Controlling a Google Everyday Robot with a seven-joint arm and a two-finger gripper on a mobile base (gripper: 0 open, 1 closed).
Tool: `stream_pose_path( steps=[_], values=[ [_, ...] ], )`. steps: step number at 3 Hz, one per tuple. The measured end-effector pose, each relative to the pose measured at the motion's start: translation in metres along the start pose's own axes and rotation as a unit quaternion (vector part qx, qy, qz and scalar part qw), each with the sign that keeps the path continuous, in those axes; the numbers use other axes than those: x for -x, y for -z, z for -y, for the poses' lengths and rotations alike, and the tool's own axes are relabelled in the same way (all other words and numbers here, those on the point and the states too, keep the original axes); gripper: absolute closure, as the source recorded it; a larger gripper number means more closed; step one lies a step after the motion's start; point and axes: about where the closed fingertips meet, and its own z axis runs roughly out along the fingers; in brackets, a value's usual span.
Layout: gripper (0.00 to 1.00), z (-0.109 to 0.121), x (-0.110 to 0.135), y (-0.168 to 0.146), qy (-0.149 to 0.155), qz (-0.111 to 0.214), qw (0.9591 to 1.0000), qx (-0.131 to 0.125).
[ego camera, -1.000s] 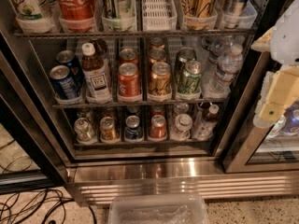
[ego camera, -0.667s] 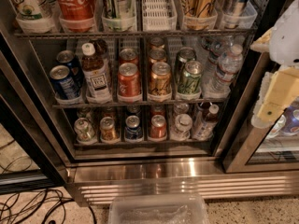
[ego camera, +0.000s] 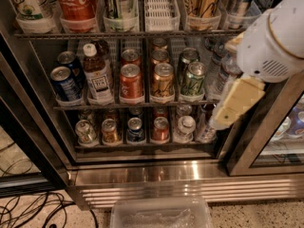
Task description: Pick green can from top shelf of fridge
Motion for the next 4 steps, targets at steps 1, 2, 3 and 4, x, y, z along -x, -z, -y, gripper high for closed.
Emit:
stream_pose_path(
  steps=[1, 2, 3, 4],
  values=[
    [0.0, -0.001, 0.049, -0.005, 0.017, 0.06, 0.9978, -0.024],
    [0.0, -0.001, 0.049, -0.005, 0.017, 0.06, 0.9978, -0.024],
    [0.0, 0.0, 0.076, -0.005, 0.002, 0.108, 0.9933, -0.04],
    [0.0, -0.002, 0.137, 0.001, -0.023, 0.203, 0.9771, -0.061]
  ],
)
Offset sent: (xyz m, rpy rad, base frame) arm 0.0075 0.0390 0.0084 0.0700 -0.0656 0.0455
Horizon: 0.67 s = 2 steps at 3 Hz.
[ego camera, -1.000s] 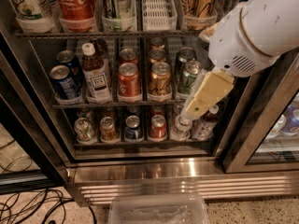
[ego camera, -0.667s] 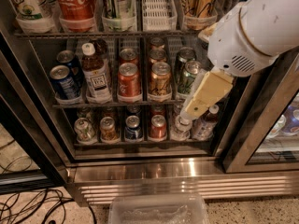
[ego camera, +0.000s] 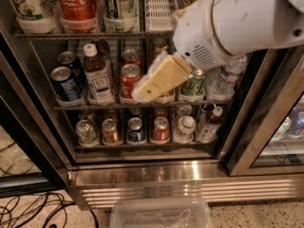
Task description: Pick green can from top shelf of fridge
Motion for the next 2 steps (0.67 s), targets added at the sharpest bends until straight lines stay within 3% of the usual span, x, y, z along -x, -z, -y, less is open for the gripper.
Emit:
stream_pose_path(
  steps=[1, 2],
  values=[
    [0.0, 0.0073, 0.0438, -0.01, -0.009, 0.062, 0.998, -0.007],
    [0.0, 0.0067, 0.0468, -0.0085, -0.009, 0.065, 0.9978, -0.008]
  ],
)
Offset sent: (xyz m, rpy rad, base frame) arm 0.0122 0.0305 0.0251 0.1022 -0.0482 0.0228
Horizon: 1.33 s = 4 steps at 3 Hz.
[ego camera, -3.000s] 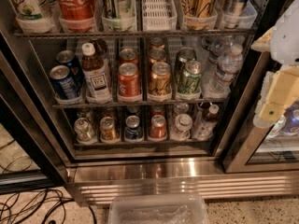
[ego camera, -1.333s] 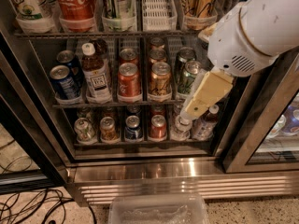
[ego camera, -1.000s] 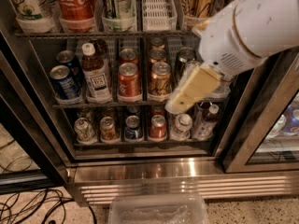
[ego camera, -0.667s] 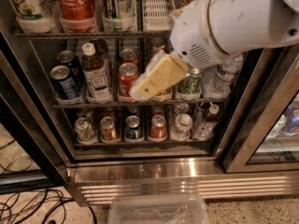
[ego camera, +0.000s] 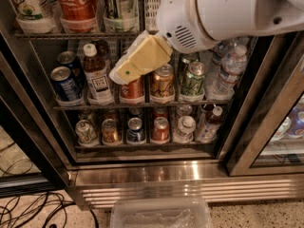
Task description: Pick green can from top shelf of fridge
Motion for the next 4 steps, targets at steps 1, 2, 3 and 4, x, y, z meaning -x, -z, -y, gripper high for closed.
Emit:
stream_pose_path(
  steps=[1, 2, 3, 4],
  values=[
    [0.0, -0.007, 0.004, -0.002, -0.013, 0.023, 0.9996, -0.009],
    [0.0, -0.025, 0.013, -0.027, -0.056, 0.064, 0.9961, -0.02],
    [0.0, -0.031, 0.026, -0.041, -0.087, 0.089, 0.9902, -0.064],
    [0.0, -0.029, 0.037, -0.045, -0.105, 0.108, 0.9813, -0.121]
  ],
)
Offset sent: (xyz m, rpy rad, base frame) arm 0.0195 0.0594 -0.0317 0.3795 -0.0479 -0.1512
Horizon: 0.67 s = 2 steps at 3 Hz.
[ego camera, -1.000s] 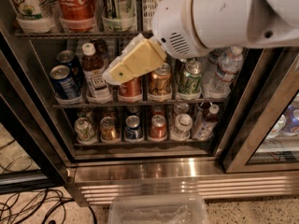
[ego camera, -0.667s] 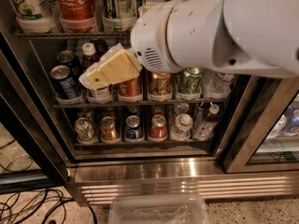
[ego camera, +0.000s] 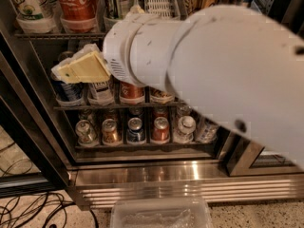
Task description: Pick green can from top shelf of fridge
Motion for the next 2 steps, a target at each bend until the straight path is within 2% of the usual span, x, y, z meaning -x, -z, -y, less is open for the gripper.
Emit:
stream_pose_path(
  steps=[1, 2],
  values=[
    [0.0, 0.02, 0.0, 0.009, -0.006, 0.02, 0.9975, -0.067],
    [0.0, 0.042, -0.011, 0.022, -0.019, 0.028, 0.9925, -0.117]
  ],
)
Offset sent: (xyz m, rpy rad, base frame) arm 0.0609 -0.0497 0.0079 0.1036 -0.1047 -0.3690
